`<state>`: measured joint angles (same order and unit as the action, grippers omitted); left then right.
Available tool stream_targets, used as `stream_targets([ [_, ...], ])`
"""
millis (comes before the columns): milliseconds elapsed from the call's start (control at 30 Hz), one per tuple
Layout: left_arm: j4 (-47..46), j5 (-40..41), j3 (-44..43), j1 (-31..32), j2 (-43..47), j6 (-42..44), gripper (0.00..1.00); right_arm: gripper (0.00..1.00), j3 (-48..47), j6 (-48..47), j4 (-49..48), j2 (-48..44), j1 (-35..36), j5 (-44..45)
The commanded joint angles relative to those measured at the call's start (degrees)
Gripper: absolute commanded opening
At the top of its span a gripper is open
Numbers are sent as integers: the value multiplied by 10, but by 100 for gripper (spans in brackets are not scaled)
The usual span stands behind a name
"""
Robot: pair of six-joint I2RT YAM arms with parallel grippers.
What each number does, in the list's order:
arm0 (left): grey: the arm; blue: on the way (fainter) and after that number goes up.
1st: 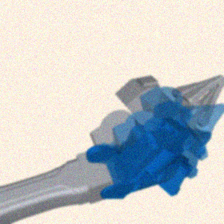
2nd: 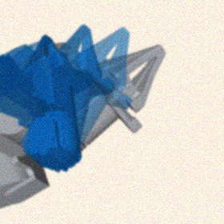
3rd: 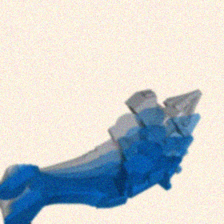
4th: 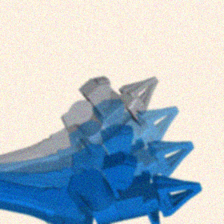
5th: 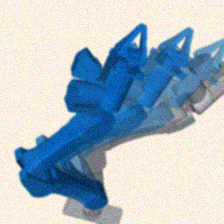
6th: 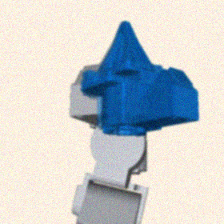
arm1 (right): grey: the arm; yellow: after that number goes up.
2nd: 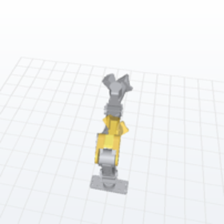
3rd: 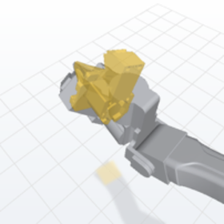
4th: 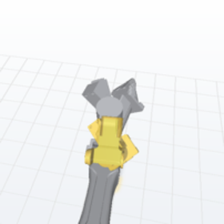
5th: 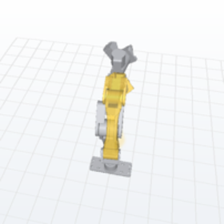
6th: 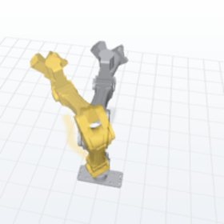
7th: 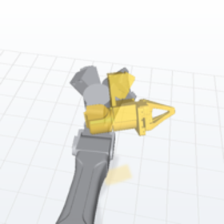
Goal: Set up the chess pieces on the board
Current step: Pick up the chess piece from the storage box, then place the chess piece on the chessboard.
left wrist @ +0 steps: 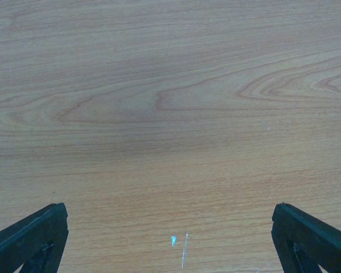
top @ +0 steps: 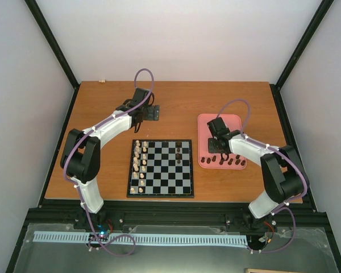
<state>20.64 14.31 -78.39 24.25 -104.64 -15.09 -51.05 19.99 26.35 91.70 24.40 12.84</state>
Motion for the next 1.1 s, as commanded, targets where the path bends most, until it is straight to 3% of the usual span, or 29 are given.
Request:
stream_targets([
  [0,3,-2,-26,-3,-7,-7,100,7,-18,1,-2,-27,-6,-4],
  [267,3,-2,-25,-3,-4,-6,100,6,-57,-2,16,-41,25,-35],
  [600,4,-3,-24,-3,-1,-7,100,6,-85,25,69,-78,198,-22],
  [800,3,-3,-22,-3,0,-7,100,7,-102,40,79,-40,270,-17],
  [1067,1,-3,-19,-3,5,-7,100,6,-122,44,95,3,311,-27],
])
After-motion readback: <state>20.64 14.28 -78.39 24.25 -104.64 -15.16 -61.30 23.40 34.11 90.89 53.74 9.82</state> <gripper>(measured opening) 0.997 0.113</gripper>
